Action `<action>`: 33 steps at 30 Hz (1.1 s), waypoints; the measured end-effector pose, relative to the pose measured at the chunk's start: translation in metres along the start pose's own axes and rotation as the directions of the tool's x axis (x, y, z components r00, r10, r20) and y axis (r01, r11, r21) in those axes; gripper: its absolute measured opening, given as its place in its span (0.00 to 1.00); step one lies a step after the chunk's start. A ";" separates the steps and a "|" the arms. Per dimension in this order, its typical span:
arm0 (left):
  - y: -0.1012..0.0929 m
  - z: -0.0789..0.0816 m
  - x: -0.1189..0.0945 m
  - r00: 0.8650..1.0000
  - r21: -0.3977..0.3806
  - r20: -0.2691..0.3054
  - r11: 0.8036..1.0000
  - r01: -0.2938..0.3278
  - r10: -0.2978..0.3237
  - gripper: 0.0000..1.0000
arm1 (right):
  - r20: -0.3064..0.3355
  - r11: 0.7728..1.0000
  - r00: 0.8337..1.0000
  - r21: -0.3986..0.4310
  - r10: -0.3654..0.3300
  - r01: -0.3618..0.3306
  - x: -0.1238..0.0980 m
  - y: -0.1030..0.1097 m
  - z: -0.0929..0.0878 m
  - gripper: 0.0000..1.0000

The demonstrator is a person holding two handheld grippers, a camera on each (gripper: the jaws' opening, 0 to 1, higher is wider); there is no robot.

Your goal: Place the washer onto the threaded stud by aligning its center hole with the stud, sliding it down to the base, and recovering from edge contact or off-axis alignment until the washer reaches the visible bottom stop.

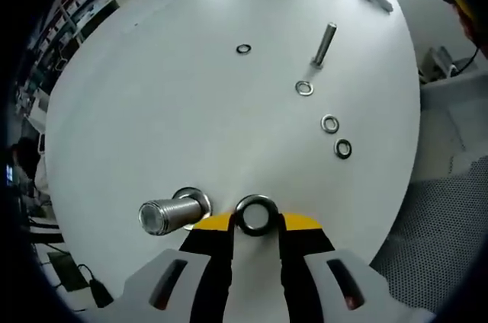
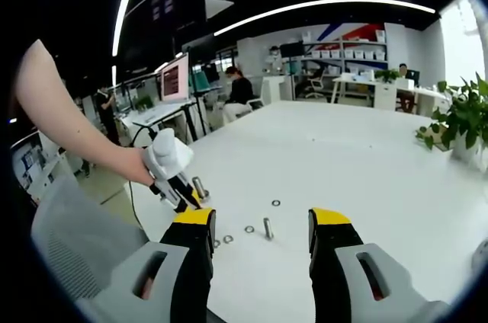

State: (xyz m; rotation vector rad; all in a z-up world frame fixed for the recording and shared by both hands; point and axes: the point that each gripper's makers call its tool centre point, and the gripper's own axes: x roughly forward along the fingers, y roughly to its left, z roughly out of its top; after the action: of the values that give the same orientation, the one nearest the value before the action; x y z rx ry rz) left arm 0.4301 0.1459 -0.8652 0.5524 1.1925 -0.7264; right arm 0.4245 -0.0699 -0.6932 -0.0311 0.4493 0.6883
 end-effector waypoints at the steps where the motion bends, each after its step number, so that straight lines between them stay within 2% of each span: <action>1: 0.000 0.000 0.000 1.000 0.001 0.000 1.000 0.000 0.000 0.21 | 0.000 1.000 1.000 0.002 0.000 0.000 0.000 0.000 0.000 0.51; 8: -0.002 -0.006 0.000 0.999 0.051 -0.038 0.998 0.021 -0.019 0.21 | 0.000 1.000 1.000 0.001 -0.002 0.002 0.000 0.000 0.000 0.51; 12: -0.002 -0.010 -0.001 0.998 0.046 -0.057 0.998 0.033 -0.030 0.21 | 0.003 1.000 1.000 0.004 0.000 0.000 0.000 0.000 0.001 0.51; 16: -0.001 -0.008 -0.002 0.999 0.013 -0.036 1.000 0.022 -0.021 0.21 | 0.003 1.000 1.000 0.005 0.000 0.000 0.000 0.000 0.001 0.51; 19: -0.001 -0.008 -0.002 0.999 0.033 -0.043 0.999 0.020 -0.019 0.21 | 0.005 1.000 1.000 0.006 0.000 0.000 0.000 -0.001 0.001 0.51; 24: -0.001 -0.007 -0.002 0.999 0.020 -0.041 0.999 0.028 -0.028 0.23 | 0.006 1.000 1.000 0.007 0.000 0.000 0.000 0.000 0.001 0.51; 33: -0.001 -0.006 0.000 0.997 0.048 -0.079 0.999 0.022 -0.018 0.22 | 0.006 1.000 1.000 0.004 0.003 -0.003 0.000 0.001 0.001 0.51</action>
State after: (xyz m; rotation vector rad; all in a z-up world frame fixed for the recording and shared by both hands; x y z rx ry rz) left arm 0.4251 0.1497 -0.8666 0.6153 1.2571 -0.7586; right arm 0.4242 -0.0691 -0.6916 -0.0250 0.4451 0.6901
